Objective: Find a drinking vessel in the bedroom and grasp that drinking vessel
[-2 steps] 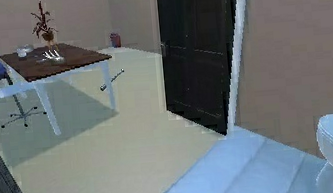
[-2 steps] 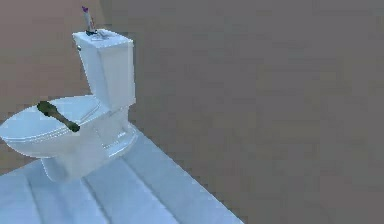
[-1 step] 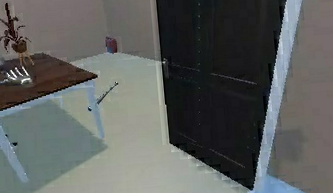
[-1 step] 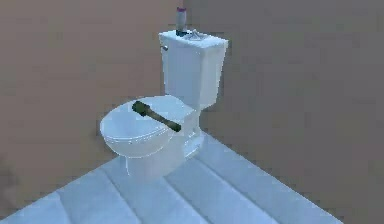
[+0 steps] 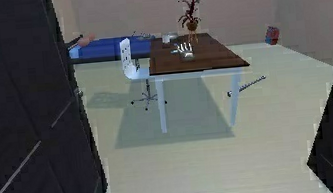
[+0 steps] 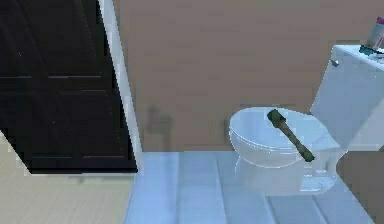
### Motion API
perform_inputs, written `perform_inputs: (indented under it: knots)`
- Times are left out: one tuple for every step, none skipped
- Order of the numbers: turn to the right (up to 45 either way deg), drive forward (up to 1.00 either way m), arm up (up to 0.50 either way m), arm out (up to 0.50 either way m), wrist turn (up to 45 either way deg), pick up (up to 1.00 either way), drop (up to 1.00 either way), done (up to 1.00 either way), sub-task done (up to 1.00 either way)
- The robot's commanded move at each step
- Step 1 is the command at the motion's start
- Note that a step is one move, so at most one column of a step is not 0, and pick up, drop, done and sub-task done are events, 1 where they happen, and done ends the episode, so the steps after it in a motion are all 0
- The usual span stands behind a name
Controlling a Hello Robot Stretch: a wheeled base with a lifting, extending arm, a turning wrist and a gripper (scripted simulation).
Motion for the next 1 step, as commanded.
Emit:
perform_inputs:
  knots:
    - [0.0,0.20,0.00,0.00,0.0,0.00,0.00,0.00,0.00]
